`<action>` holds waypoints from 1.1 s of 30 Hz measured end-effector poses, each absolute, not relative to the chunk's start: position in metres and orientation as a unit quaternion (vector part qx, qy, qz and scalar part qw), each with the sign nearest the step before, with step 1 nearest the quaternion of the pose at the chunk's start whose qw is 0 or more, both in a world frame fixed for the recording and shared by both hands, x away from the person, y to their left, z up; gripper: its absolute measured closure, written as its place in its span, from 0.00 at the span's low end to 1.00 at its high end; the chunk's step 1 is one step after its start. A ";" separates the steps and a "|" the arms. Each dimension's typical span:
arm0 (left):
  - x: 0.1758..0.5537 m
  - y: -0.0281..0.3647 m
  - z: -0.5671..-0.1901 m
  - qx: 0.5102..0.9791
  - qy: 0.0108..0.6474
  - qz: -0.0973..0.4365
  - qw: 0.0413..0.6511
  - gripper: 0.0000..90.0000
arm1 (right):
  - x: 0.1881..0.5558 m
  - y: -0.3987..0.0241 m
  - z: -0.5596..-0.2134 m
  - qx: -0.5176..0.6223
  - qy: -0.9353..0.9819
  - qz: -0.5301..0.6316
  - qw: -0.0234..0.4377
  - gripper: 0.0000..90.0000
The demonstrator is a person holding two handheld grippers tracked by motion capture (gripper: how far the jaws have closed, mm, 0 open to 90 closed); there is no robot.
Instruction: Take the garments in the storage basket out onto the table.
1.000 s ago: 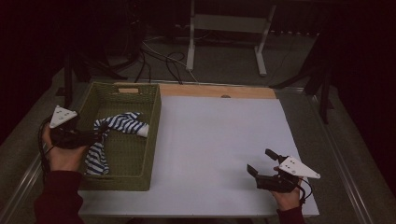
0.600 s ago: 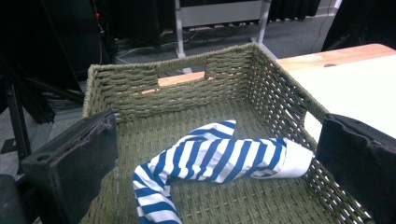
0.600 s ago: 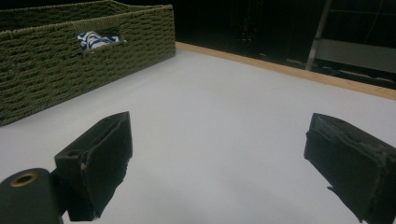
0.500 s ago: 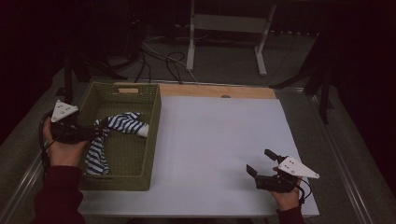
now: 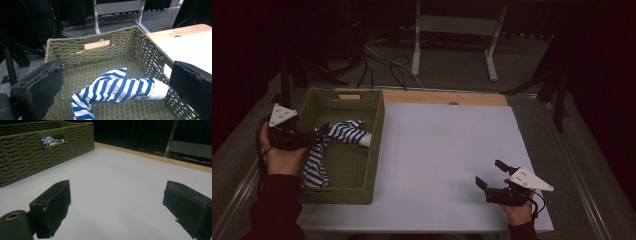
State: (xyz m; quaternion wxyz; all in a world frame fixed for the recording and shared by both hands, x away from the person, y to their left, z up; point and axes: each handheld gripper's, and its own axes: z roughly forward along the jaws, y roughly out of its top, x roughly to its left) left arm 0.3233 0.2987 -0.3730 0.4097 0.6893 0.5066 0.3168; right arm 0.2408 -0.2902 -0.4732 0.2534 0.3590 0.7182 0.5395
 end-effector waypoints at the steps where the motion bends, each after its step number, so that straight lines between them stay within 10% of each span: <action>1: 0.324 0.299 -0.374 0.688 0.509 0.316 0.410 0.00 | 0.241 -0.290 -0.473 0.359 0.718 0.539 0.253 0.08; 33: 0.336 0.312 -0.399 0.692 0.538 0.300 0.377 0.00 | 0.241 -0.289 -0.474 0.358 0.720 0.538 0.252 0.08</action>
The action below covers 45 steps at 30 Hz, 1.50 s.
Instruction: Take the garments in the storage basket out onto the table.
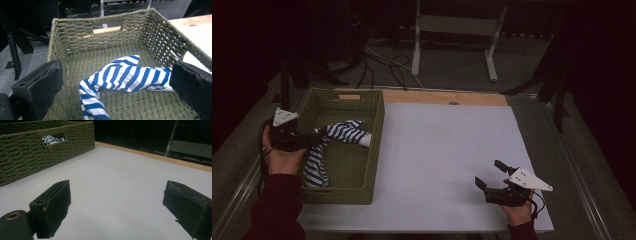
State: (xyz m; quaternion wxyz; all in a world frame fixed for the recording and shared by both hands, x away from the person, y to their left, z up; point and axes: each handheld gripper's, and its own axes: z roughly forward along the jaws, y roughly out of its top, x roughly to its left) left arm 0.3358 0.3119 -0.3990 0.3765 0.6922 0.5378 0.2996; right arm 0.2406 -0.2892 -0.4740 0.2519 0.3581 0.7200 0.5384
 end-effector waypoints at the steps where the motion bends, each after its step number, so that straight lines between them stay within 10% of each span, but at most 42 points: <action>1: 0.336 0.312 -0.399 0.693 0.538 0.299 0.376 0.00 | 0.241 -0.289 -0.474 0.357 0.720 0.539 0.252 0.08; 45: 0.371 0.305 -0.399 0.724 0.546 0.285 0.310 0.00 | 0.241 -0.289 -0.475 0.358 0.721 0.538 0.250 0.08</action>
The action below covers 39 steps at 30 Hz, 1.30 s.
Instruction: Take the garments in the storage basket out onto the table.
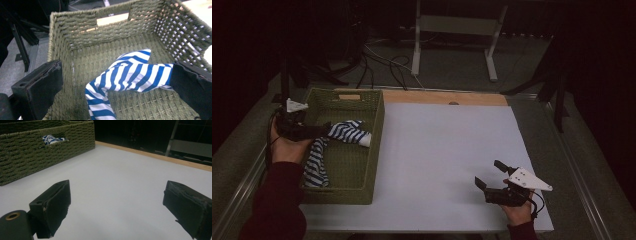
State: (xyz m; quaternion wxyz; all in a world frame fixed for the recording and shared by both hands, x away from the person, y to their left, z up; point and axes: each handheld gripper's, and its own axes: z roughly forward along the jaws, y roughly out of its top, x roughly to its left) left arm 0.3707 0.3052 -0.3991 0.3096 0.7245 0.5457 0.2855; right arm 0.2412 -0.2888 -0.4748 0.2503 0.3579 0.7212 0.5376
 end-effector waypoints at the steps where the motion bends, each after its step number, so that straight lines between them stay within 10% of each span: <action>1: 0.372 0.305 -0.401 0.725 0.548 0.285 0.305 0.00 | 0.241 -0.289 -0.475 0.357 0.721 0.538 0.250 0.08; 39: 0.388 0.308 -0.424 0.729 0.578 0.271 0.249 0.00 | 0.241 -0.289 -0.475 0.357 0.722 0.537 0.250 0.08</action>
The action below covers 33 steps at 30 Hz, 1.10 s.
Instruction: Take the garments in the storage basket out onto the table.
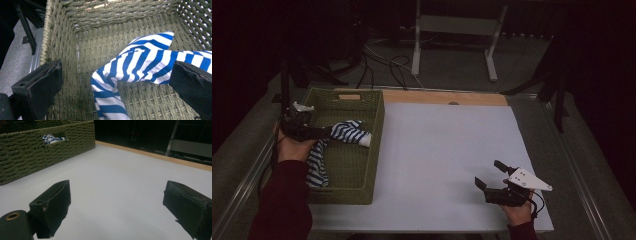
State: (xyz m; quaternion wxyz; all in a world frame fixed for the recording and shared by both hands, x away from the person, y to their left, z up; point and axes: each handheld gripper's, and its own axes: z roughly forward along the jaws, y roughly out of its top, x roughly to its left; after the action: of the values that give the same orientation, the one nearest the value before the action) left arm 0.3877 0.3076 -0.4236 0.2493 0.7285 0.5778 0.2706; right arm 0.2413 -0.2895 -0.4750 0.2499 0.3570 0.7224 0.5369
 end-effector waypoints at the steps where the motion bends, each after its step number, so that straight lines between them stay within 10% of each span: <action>1: 0.388 0.308 -0.424 0.728 0.579 0.271 0.249 0.00 | 0.241 -0.290 -0.475 0.357 0.722 0.537 0.250 0.08; 33: 0.391 0.311 -0.435 0.731 0.588 0.261 0.226 0.00 | 0.241 -0.290 -0.475 0.356 0.723 0.536 0.252 0.08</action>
State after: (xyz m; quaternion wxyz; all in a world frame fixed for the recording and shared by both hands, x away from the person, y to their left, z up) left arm 0.3905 0.3107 -0.4347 0.2261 0.7314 0.5882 0.2605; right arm 0.2412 -0.2895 -0.4750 0.2517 0.3558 0.7231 0.5359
